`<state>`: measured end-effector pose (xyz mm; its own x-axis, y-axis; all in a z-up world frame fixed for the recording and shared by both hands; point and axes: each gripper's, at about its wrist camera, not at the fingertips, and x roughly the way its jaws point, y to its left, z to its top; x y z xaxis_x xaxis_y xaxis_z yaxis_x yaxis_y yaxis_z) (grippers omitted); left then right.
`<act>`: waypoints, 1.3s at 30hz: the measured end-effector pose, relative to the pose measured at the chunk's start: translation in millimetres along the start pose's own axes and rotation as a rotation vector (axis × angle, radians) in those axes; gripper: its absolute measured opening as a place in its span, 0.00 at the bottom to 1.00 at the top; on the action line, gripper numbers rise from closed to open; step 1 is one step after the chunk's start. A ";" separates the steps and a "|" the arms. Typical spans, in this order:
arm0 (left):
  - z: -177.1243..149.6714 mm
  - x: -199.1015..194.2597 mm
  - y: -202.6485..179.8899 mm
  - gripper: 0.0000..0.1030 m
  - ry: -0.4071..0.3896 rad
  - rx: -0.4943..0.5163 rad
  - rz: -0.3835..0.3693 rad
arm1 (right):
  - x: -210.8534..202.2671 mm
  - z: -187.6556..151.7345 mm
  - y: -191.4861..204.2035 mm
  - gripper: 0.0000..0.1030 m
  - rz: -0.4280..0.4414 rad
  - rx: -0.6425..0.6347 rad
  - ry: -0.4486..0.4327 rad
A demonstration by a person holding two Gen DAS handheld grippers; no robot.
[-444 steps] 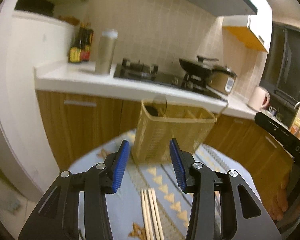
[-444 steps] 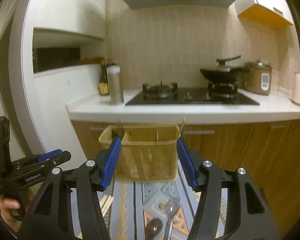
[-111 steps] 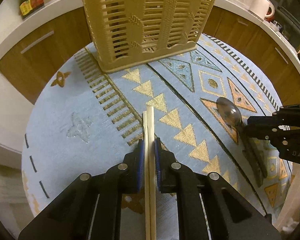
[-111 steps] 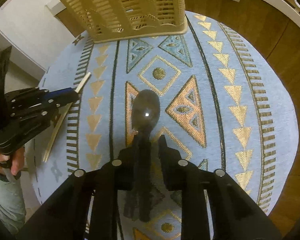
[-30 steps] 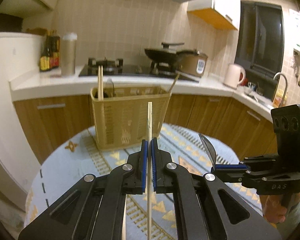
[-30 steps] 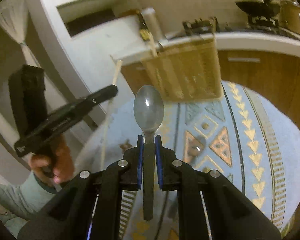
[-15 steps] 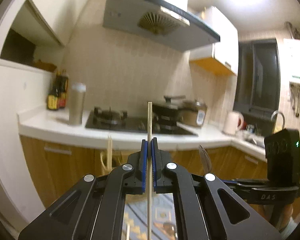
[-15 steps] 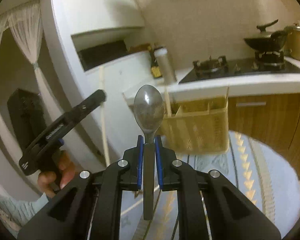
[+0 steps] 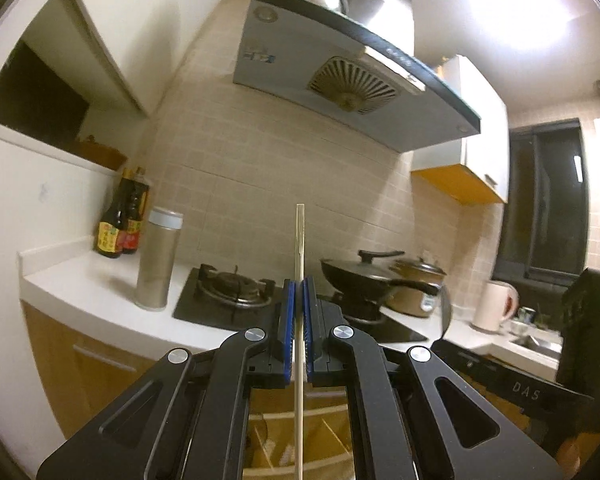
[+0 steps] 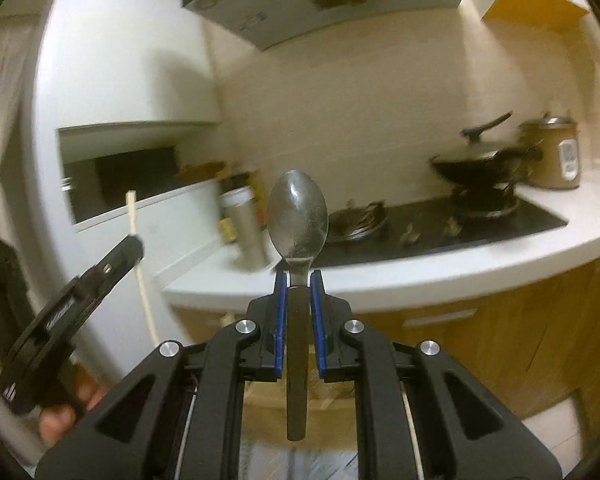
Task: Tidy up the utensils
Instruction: 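Lift the chopstick and the silver spoon up over the tan basket with both tools, then open both tools to drop the chopstick and silver spoon into the basket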
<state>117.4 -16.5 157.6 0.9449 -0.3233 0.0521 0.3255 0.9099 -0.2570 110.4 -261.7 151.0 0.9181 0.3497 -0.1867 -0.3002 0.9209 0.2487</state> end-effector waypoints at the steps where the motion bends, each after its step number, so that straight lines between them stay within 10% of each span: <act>1: -3.0 9.1 0.0 0.02 -0.001 -0.007 0.009 | 6.1 1.5 -3.5 0.09 -0.011 0.002 -0.010; 15: -48.4 62.4 -12.8 0.02 -0.030 0.005 0.151 | 58.9 -19.2 -38.6 0.09 -0.169 -0.006 -0.077; 28: -68.1 61.7 2.0 0.03 0.021 0.015 0.135 | 58.0 -44.7 -36.4 0.10 -0.173 -0.040 -0.064; 33: -62.3 44.0 6.1 0.24 0.034 0.012 0.113 | 35.2 -47.5 -32.3 0.45 -0.148 -0.038 -0.068; 39: -44.8 5.6 -0.1 0.34 0.032 0.031 0.084 | -2.3 -47.7 -26.9 0.45 -0.145 -0.025 -0.061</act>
<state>121.1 -30.0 114.7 0.9673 -0.2535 0.0009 0.2470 0.9415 -0.2291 103.9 -279.1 99.4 0.9662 0.2018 -0.1605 -0.1685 0.9653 0.1995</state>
